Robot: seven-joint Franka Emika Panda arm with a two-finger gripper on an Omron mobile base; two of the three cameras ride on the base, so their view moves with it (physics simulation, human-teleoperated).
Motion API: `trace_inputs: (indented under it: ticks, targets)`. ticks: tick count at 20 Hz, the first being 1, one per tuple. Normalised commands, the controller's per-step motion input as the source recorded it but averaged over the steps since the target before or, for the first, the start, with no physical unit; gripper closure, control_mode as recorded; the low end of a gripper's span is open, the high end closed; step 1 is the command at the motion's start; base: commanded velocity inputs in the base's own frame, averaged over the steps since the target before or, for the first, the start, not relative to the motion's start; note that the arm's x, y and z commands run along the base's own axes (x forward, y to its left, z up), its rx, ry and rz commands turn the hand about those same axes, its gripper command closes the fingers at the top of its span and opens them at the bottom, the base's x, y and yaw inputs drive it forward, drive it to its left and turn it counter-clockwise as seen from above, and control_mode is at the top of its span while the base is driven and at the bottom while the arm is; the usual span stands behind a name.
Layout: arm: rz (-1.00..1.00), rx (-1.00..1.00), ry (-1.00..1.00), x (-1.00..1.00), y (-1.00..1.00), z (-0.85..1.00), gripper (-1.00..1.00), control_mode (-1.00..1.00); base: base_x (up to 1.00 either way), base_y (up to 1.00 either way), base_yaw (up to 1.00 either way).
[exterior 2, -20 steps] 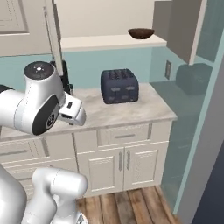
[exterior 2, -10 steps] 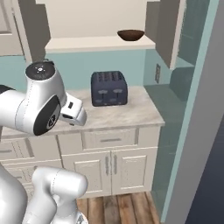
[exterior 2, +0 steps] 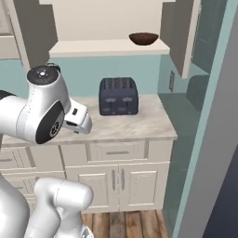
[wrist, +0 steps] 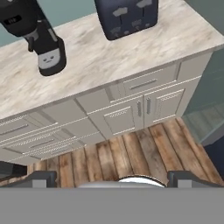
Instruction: Take the smaller bowl and place it next to the appetizer plate on the dining counter , and place the larger bowl next to the plate with cooked food.
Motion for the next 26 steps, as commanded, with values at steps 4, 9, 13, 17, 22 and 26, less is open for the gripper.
trace_inputs:
  ticks: [4, 9, 13, 17, 22, 26]
  targets:
    - [0.00, 0.00, 0.00, 0.00, 0.00, 0.00, -1.00, 1.00, 0.25, -0.36, 0.14]
    - [0.00, 0.00, 0.00, 0.00, 0.00, 0.00, -1.00, 1.00, 0.24, -0.39, 0.13]
    - [0.00, 0.00, 0.00, 0.00, 0.00, 0.00, -1.00, 1.00, 0.33, -0.27, 0.12]
    - [0.00, 0.00, 0.00, 0.00, 0.00, 0.00, -1.00, 1.00, 0.38, -0.26, 0.11]
    - [0.00, 0.00, 0.00, 0.00, 0.00, 0.00, -1.00, 1.00, 0.67, -0.35, 0.05]
    - [0.00, 0.00, 0.00, 0.00, 0.00, 0.00, -1.00, 1.00, 0.79, -0.39, 0.01]
